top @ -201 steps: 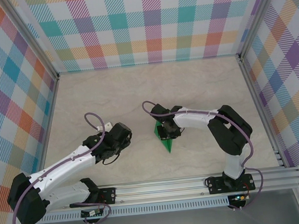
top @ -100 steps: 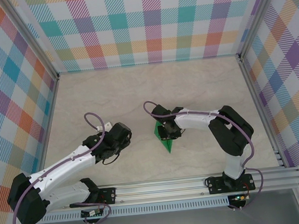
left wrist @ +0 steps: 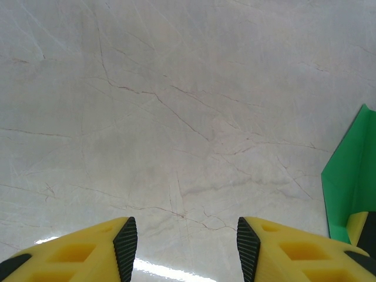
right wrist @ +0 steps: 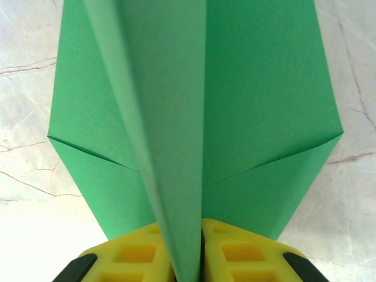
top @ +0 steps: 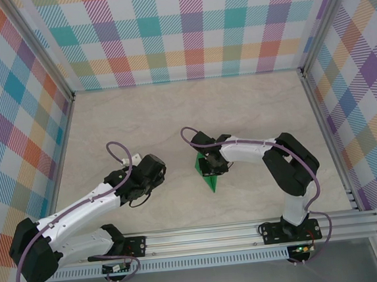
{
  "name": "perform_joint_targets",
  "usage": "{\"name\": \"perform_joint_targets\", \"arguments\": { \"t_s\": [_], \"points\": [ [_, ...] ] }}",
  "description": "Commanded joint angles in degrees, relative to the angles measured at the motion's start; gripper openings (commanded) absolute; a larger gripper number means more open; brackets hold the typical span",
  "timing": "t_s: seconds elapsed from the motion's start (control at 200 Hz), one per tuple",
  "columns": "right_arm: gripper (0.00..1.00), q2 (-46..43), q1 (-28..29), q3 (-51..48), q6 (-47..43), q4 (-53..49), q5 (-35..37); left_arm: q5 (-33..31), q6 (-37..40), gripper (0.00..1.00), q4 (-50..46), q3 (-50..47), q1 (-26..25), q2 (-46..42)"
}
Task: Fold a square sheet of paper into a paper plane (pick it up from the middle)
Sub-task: Move the paper plane to the center of the table, then reset both arms
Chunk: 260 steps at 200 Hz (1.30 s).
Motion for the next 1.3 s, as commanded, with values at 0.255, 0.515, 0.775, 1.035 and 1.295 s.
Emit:
{"name": "perform_joint_targets", "arguments": {
  "t_s": [0.255,0.515,0.775,1.035,1.295],
  "points": [
    [0.29,-3.41,0.08,1.24,0.26,-3.14,0.68,-2.69,4.07,0.57,-0.43,0.83,0.82,-1.23],
    [0.47,-15.72,0.06,2.36,-0.83,-8.82,5.69,-6.12,7.99,0.68,-0.66,0.82,0.79,-4.56],
    [0.83,-33.52,-2.86,-4.26,-1.13,-12.45,27.88,-16.2,13.11,0.89,-3.65,0.15,0.81,-8.68],
    [0.91,-43.17,-16.73,-21.23,-16.75,4.93,39.38,-28.16,18.78,1.0,-3.63,-2.07,1.89,-11.09],
    [0.94,-33.78,-28.0,-30.24,-30.23,29.64,29.96,-28.07,31.99,1.0,8.47,-6.07,11.81,-12.38]
  ]
}}
